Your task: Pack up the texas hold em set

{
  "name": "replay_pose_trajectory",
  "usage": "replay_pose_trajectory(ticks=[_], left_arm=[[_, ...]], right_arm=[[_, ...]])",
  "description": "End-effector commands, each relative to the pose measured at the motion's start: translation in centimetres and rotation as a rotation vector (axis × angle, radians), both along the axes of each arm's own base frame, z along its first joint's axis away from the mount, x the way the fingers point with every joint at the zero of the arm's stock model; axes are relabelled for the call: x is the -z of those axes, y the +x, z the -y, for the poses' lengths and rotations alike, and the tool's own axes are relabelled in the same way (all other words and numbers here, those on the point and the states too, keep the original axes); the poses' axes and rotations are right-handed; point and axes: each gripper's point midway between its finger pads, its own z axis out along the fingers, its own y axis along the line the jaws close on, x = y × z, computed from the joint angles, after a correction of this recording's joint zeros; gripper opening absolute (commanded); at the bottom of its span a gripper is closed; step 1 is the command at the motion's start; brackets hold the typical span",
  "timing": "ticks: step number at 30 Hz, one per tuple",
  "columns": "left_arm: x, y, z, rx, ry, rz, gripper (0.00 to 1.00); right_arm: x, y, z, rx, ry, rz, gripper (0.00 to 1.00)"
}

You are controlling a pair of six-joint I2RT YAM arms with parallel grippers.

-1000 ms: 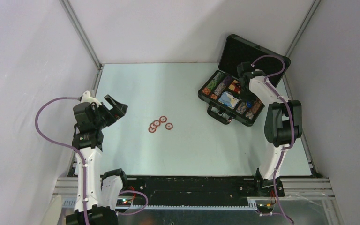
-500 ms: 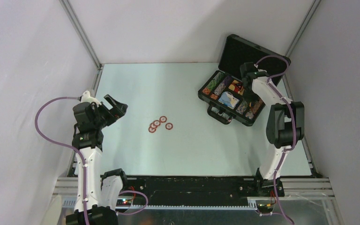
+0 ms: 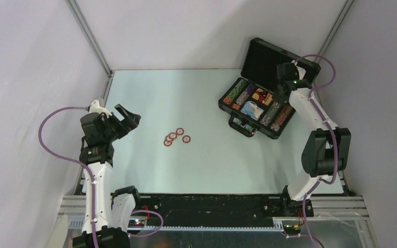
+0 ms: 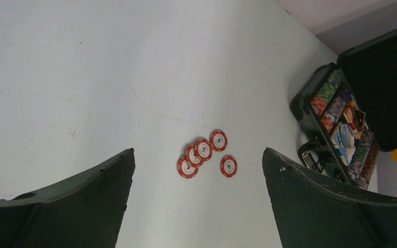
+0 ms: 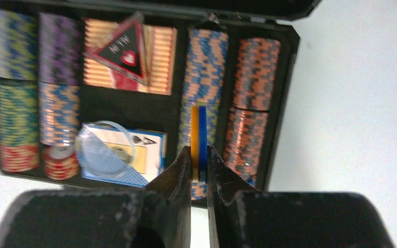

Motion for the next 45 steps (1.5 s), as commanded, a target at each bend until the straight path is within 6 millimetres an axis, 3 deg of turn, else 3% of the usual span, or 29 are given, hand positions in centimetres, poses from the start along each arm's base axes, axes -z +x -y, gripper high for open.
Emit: replay_pose_trajectory(ticks=[1, 10, 11, 12, 19, 36, 45], left_arm=[[-0.6, 0.2, 0.2, 0.008, -0.014, 0.028, 0.97], [-0.6, 0.2, 0.1, 0.008, -0.012, 0.03, 0.97], [-0.6, 0.2, 0.1, 0.008, -0.013, 0.03, 0.97], [-0.6, 0.2, 0.2, 0.009, -0.012, 0.03, 0.97], [-0.5, 0.2, 0.2, 0.011, -0.015, 0.027, 0.97], [-0.4, 0.2, 0.2, 0.012, -0.019, 0.023, 0.97], [-0.4, 0.2, 0.2, 0.012, -0.017, 0.024, 0.97]], right_arm=[[-3.3, 3.3, -1.7, -0.036, 0.243, 0.226, 0.0], [-3.9, 7.9, -4.9, -0.112, 0.513, 0.416, 0.0], [-3.3, 8.0, -5.1, -0.111, 0.527, 0.415, 0.0], [-3.9, 8.7, -5.5, -0.122, 0.552, 0.458, 0.0], [-2.5, 10.8, -5.7, -0.091, 0.607, 0.537, 0.0], [2.2, 11.4, -4.2, 0.043, 0.58, 0.467, 0.0], [3.3, 11.2, -3.8, 0.068, 0.567, 0.442, 0.0]])
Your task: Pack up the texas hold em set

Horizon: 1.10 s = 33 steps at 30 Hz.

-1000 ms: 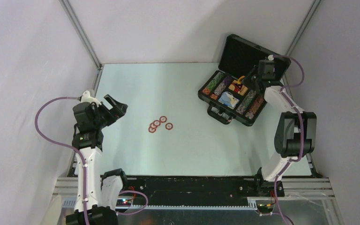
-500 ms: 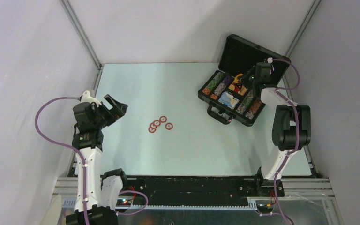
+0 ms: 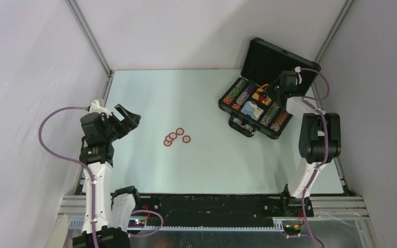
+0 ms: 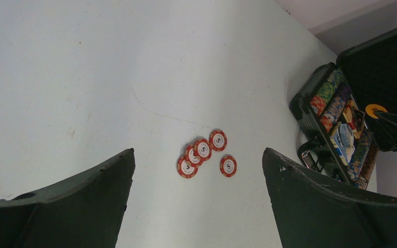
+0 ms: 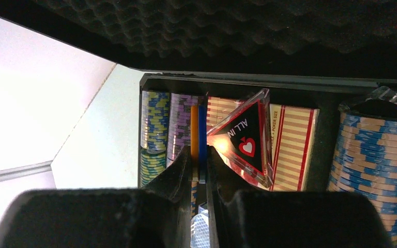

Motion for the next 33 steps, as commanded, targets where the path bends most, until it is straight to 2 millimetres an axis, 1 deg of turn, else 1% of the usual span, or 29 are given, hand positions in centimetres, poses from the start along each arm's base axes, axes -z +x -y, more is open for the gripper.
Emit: replay_pose_trajectory(ticks=[1, 7, 16, 22, 23, 25, 30, 33], left_arm=[[-0.5, 0.2, 0.2, 0.009, -0.015, 0.026, 0.97], [-0.5, 0.2, 0.2, 0.012, -0.015, 0.027, 0.97], [-0.5, 0.2, 0.2, 0.01, -0.015, 0.025, 0.97], [-0.5, 0.2, 0.2, 0.011, -0.015, 0.027, 0.97], [-0.5, 0.2, 0.2, 0.01, -0.014, 0.028, 0.97], [-0.5, 0.2, 0.2, 0.011, -0.014, 0.028, 0.97], [-0.5, 0.2, 0.2, 0.01, -0.015, 0.027, 0.97], [-0.6, 0.2, 0.2, 0.01, -0.014, 0.03, 0.97]], right_arm=[[0.7, 0.2, 0.6, 0.038, -0.01, -0.016, 0.0], [1.8, -0.1, 0.7, 0.044, -0.012, -0.049, 0.03], [2.5, -0.1, 0.7, 0.039, -0.013, -0.063, 0.09], [2.7, -0.5, 0.9, 0.045, -0.024, -0.081, 0.21], [2.7, -0.5, 1.6, 0.056, -0.025, -0.082, 0.25], [2.6, -0.5, 2.2, 0.069, -0.027, -0.083, 0.3], [2.1, -0.7, 2.4, 0.068, -0.032, -0.077, 0.4], [1.5, -0.6, 2.5, 0.07, -0.034, -0.066, 0.44]])
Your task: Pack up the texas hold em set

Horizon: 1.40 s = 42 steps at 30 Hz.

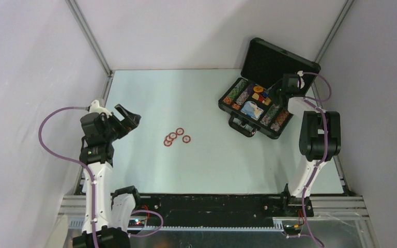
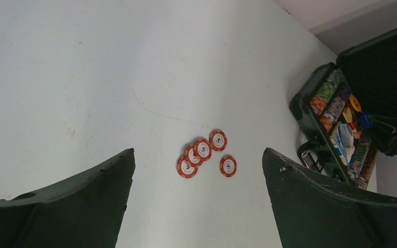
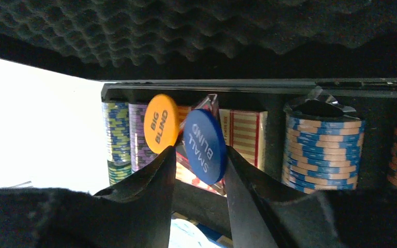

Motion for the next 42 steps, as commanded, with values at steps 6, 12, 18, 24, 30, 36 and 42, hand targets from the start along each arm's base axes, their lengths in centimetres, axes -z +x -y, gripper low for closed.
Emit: replay_pose_trajectory(ticks=[6, 12, 18, 24, 30, 36, 42], left_arm=[[-0.5, 0.2, 0.2, 0.01, -0.015, 0.026, 0.97], [-0.6, 0.2, 0.2, 0.01, -0.014, 0.028, 0.97], [-0.6, 0.2, 0.2, 0.011, -0.013, 0.03, 0.97], [-0.5, 0.2, 0.2, 0.011, -0.017, 0.027, 0.97], [-0.5, 0.2, 0.2, 0.01, -0.015, 0.027, 0.97], [-0.5, 0.1, 0.1, 0.007, -0.013, 0.027, 0.97], [-0.5, 0.1, 0.1, 0.006, -0.011, 0.027, 0.97]], right_arm=[[-1.0, -1.2, 0.9, 0.024, -0.035, -0.027, 0.45], [-2.6, -1.7, 1.5, 0.039, -0.073, -0.014, 0.45], [-5.3, -2.7, 1.8, 0.039, -0.1, 0.019, 0.48], [-8.1, -4.3, 2.0, 0.041, -0.125, 0.072, 0.54], [-10.1, -6.4, 2.1, 0.036, -0.149, 0.101, 0.6], [-11.3, -8.5, 1.5, -0.012, -0.187, 0.107, 0.67], [-11.3, -10.5, -0.8, -0.109, -0.239, 0.081, 0.72]])
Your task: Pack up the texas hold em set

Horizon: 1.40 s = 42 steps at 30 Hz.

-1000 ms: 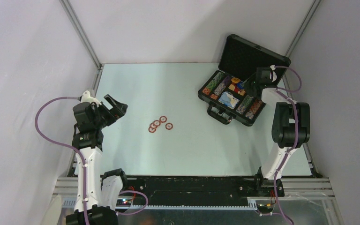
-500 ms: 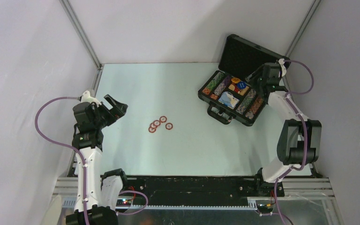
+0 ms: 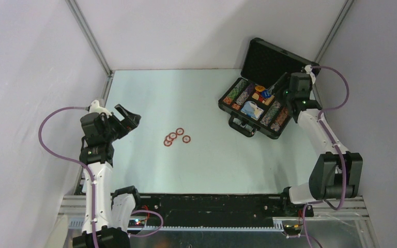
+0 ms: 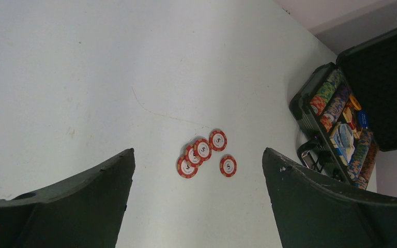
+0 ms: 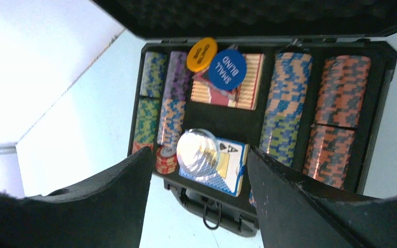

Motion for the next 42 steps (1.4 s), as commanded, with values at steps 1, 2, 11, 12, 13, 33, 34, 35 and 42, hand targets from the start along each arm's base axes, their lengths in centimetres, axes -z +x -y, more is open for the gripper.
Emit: replay_pose_trajectory(ticks=[1, 2, 11, 12, 13, 33, 34, 35, 42], left_arm=[[-0.4, 0.1, 0.1, 0.006, -0.011, 0.027, 0.97], [-0.4, 0.1, 0.1, 0.006, -0.011, 0.027, 0.97], [-0.3, 0.2, 0.0, 0.003, -0.009, 0.023, 0.97], [-0.3, 0.2, 0.0, 0.003, -0.009, 0.024, 0.97], [-0.3, 0.2, 0.0, 0.003, -0.008, 0.024, 0.97], [-0.4, 0.2, 0.1, 0.008, -0.014, 0.024, 0.97], [-0.3, 0.2, 0.1, 0.008, -0.015, 0.023, 0.98], [-0.3, 0.2, 0.2, 0.009, -0.016, 0.022, 0.98], [-0.2, 0.2, 0.5, 0.022, -0.031, 0.022, 0.97]], right_arm=[[-1.0, -1.9, -1.4, -0.074, -0.059, -0.001, 0.72], [-0.8, -2.2, -1.8, -0.091, -0.068, -0.01, 0.72], [0.0, -4.3, -9.2, -0.391, -0.081, -0.017, 0.7], [0.4, -4.4, -9.4, -0.391, -0.098, -0.031, 0.7], [0.8, -4.7, -10.2, -0.41, -0.111, -0.041, 0.7], [6.6, -6.3, -12.9, -0.314, -0.206, -0.232, 0.64], [7.0, -6.6, -13.3, -0.295, -0.191, -0.248, 0.65], [7.5, -6.6, -13.2, -0.271, -0.2, -0.261, 0.66], [10.3, -7.1, -13.9, -0.128, -0.209, -0.312, 0.66]])
